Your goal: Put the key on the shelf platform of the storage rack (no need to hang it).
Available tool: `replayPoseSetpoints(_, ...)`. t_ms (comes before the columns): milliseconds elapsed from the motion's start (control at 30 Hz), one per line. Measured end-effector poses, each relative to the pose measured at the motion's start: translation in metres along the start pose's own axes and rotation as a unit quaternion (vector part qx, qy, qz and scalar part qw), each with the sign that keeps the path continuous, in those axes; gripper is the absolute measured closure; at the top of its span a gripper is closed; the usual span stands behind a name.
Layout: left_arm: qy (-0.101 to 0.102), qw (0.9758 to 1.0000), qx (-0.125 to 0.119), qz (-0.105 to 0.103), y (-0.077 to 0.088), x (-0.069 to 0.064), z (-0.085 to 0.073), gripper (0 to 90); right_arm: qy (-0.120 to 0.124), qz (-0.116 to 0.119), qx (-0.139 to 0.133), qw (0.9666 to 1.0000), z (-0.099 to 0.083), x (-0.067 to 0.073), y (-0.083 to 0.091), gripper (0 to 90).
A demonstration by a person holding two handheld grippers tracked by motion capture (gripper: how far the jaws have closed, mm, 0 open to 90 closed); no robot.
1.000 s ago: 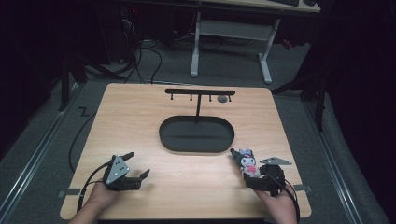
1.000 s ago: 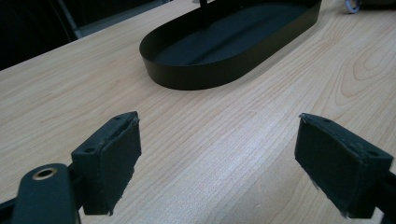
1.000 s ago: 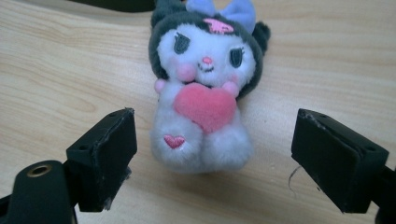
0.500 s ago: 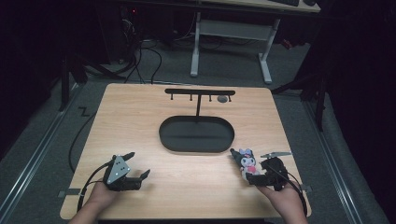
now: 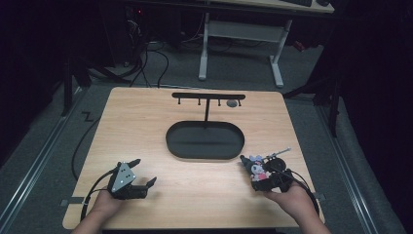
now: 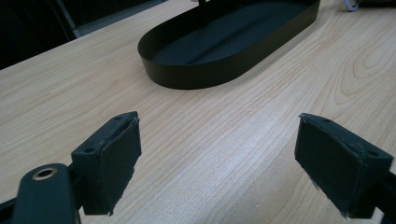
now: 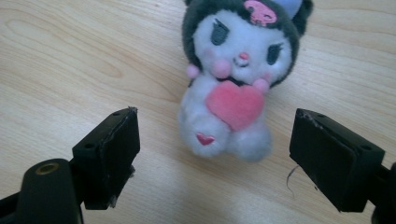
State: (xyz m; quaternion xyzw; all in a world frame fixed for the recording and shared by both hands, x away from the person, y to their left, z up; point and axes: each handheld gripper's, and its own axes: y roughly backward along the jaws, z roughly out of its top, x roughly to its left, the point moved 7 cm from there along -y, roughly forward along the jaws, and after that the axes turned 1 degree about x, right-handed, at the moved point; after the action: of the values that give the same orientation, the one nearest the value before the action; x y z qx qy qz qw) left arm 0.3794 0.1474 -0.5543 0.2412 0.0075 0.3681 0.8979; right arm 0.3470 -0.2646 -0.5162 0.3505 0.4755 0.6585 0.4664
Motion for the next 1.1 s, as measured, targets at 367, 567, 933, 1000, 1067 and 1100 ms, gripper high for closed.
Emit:
replayPoseSetpoints(367, -0.002, 1.0, 0.0, -0.001, 0.0, -0.001, 0.0, 15.4, -0.002, -0.005, 0.037, 0.9993, 0.009, -0.005, -0.009, 22.1)
replayPoseSetpoints(567, -0.002, 1.0, 0.001, 0.0, 0.0, 0.0, 0.0, 15.4, -0.014, 0.004, 0.039, 0.9991, 0.011, -0.007, -0.018, 27.4)
replayPoseSetpoints(933, -0.003, 1.0, 0.003, -0.001, -0.001, -0.001, 0.0, 15.4, -0.019, 0.011, 0.054, 0.9983, 0.008, -0.007, -0.033, 43.2)
replayPoseSetpoints(1000, -0.003, 1.0, 0.003, -0.001, -0.001, -0.001, 0.0, 15.4, -0.016, 0.008, 0.052, 0.9985, 0.009, -0.007, -0.032, 44.0)
replayPoseSetpoints(1067, -0.004, 1.0, 0.002, 0.0, -0.001, -0.001, 0.0, 15.4, -0.021, 0.013, 0.044, 0.9987, 0.012, -0.006, -0.025, 46.1)
replayPoseSetpoints(1100, -0.003, 1.0, 0.002, 0.0, -0.001, -0.001, 0.0, 15.4, -0.022, 0.012, 0.039, 0.9989, 0.014, -0.006, -0.022, 46.3)
